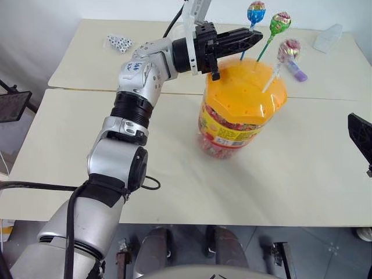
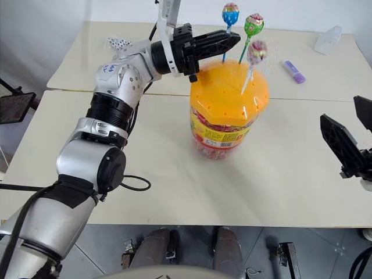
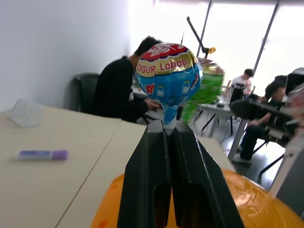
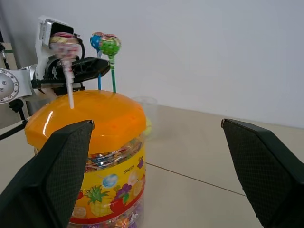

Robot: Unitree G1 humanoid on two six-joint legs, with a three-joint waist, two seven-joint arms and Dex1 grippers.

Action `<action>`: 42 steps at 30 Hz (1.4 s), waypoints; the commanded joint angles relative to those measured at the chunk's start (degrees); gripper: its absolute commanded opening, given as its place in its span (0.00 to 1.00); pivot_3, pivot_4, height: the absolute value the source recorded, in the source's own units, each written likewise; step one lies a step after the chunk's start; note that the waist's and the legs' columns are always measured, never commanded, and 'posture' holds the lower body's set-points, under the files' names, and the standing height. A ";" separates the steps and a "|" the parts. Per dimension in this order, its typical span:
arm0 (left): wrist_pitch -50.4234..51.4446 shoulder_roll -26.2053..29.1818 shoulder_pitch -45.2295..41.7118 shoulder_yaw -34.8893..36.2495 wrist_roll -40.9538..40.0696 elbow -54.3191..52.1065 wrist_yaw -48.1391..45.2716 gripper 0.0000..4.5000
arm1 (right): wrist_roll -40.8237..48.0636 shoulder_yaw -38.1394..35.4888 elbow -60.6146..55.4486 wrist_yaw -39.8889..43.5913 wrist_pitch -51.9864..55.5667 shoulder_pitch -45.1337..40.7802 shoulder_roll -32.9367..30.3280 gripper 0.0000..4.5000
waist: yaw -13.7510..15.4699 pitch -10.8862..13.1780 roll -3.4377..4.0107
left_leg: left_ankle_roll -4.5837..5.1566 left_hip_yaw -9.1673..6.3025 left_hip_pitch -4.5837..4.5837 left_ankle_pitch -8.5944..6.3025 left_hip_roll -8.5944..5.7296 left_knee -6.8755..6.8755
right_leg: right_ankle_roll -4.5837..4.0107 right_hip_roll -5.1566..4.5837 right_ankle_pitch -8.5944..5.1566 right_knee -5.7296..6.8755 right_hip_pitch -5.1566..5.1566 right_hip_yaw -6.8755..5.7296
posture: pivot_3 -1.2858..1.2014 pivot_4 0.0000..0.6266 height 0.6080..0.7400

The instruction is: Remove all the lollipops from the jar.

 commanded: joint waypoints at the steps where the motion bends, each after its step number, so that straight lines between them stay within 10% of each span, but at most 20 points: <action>1: 3.43 0.93 -2.20 6.03 -6.04 -3.60 0.59 0.00 | 0.14 1.55 -1.12 1.74 -2.01 -2.21 -0.26 1.00 | -0.15 0.00 0.00 | 0.00 -0.01 0.00 0.00 0.01 0.01 | 0.00 0.00 0.00 0.03 -0.01 -0.01 | 0.52 0.24 1.00; 10: 14.65 15.86 11.65 10.74 -7.82 -25.65 9.76 0.00 | -2.57 13.69 2.05 13.99 -3.39 -13.39 -3.60 1.00 | -1.45 0.00 0.06 | -0.03 -0.24 0.32 0.01 0.06 -0.13 | 0.00 0.00 0.00 0.47 -0.08 0.19 | 0.52 0.24 1.00; 18: 41.03 39.94 53.37 17.94 -8.98 -58.82 18.48 0.00 | -8.69 18.82 7.46 32.06 -3.52 -14.44 -12.10 1.00 | -1.63 0.03 0.05 | -0.03 -0.36 0.28 -0.03 0.09 -0.15 | 0.00 -0.06 0.00 0.47 -0.14 0.22 | 0.52 0.24 1.00; 25: 46.57 40.77 78.25 21.02 -9.67 -71.29 21.61 0.00 | -13.69 17.48 12.82 37.09 -6.64 -12.89 -13.12 1.00 | 0.33 0.03 -0.08 | 0.02 -0.59 0.28 -0.08 0.13 0.17 | -0.04 -0.29 -0.02 0.36 0.18 0.37 | 0.52 0.24 1.00; 34: 37.17 41.74 81.64 16.63 -6.50 -68.02 20.11 0.53 | -13.55 16.05 12.62 32.47 -6.16 -13.37 -11.81 1.00 | -0.13 -0.04 0.06 | -0.10 -0.36 0.36 -0.11 0.15 0.04 | -0.10 -0.25 -0.05 0.54 -0.02 0.37 | 0.52 0.24 1.00; 40: 12.17 36.60 73.51 20.37 -11.34 -61.41 4.55 0.91 | -5.85 16.13 9.03 17.65 0.93 -19.42 -9.30 1.00 | -0.24 -0.04 0.07 | -0.14 -0.21 0.35 -0.12 0.21 0.05 | -0.17 -0.25 -0.09 0.54 -0.12 0.36 | 0.52 0.24 1.00; 42: 10.74 34.61 69.14 21.90 -16.57 -59.92 0.87 0.91 | -4.21 17.35 7.69 13.26 4.35 -21.14 -9.79 1.00 | -0.24 -0.05 0.07 | -0.15 -0.21 0.28 -0.13 0.33 0.07 | -0.17 -0.27 -0.09 0.56 -0.19 0.33 | 0.52 0.24 1.00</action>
